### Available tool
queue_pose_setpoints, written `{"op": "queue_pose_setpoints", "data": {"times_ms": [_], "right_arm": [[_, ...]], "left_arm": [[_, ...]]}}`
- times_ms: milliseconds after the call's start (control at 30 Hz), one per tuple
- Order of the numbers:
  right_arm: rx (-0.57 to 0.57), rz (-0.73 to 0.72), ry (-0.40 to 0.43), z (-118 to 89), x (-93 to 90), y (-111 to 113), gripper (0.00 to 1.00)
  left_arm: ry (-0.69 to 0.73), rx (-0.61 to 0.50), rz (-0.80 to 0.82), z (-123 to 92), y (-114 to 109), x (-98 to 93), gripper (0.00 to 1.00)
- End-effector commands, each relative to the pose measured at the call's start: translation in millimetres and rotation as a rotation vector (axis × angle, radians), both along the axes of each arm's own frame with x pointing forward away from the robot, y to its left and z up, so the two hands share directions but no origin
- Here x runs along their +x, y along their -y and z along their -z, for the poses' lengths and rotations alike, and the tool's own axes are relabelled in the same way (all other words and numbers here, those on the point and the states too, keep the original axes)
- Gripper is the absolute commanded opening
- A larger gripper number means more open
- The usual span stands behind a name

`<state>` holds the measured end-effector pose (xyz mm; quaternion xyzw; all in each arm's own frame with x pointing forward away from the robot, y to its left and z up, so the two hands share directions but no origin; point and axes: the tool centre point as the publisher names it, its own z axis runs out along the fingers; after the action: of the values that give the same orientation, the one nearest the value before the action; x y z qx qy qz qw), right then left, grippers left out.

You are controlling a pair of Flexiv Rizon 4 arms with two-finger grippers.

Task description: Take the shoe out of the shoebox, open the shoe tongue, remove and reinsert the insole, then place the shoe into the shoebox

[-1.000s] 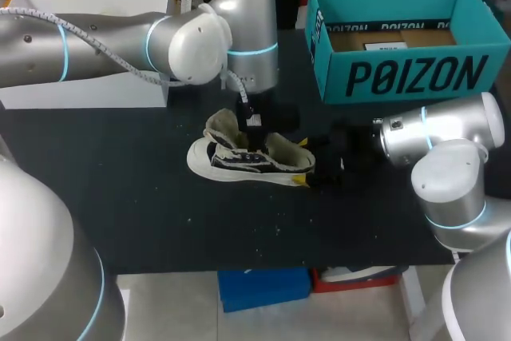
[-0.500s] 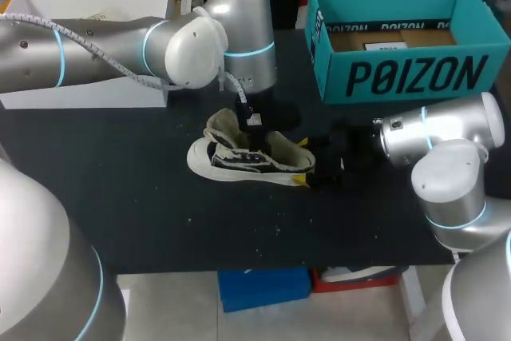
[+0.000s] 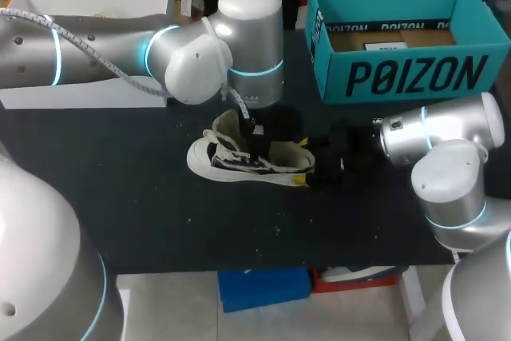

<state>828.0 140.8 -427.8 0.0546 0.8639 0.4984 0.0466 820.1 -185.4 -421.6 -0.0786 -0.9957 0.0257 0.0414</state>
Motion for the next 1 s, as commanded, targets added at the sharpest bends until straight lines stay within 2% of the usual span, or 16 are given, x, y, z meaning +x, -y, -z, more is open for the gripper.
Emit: {"op": "queue_pose_setpoints", "data": {"times_ms": [33,233,300,367,567,600,633,767,900,1000], "right_arm": [[-0.001,0.002,-0.001,0.5,0.5,-0.2,0.0],[-0.001,0.002,-0.001,0.5,0.5,-0.2,0.0],[-0.001,0.002,-0.001,0.5,0.5,-0.2,0.0],[-0.001,0.002,-0.001,0.5,0.5,-0.2,0.0],[-0.001,0.002,-0.001,0.5,0.5,-0.2,0.0],[-0.001,0.002,-0.001,0.5,0.5,-0.2,0.0],[-0.001,0.002,-0.001,0.5,0.5,-0.2,0.0],[-0.001,0.002,-0.001,0.5,0.5,-0.2,0.0],[-0.001,0.002,-0.001,0.5,0.5,-0.2,0.0],[-0.001,0.002,-0.001,0.5,0.5,-0.2,0.0]], "left_arm": [[0.107,0.004,-0.004,9.1,-3.7,-12.3,0.39],[0.24,0.055,-0.02,22.5,-6.6,-14.8,0.43],[0.26,0.057,-0.037,27.6,-9.5,-12.6,0.42],[0.276,0.07,-0.047,32.7,-12.0,-9.9,0.48],[0.381,0.068,-0.063,44.0,-16.2,-2.7,0.45],[0.4,0.062,-0.066,44.2,-16.7,-0.3,0.38],[0.42,0.056,-0.075,44.5,-17.0,2.8,0.37],[0.496,0.046,-0.065,44.8,-16.4,13.4,0.4],[0.574,0.003,-0.098,40.3,-14.3,22.8,0.36],[0.626,-0.025,-0.138,35.0,-13.4,30.1,0.37]]}}
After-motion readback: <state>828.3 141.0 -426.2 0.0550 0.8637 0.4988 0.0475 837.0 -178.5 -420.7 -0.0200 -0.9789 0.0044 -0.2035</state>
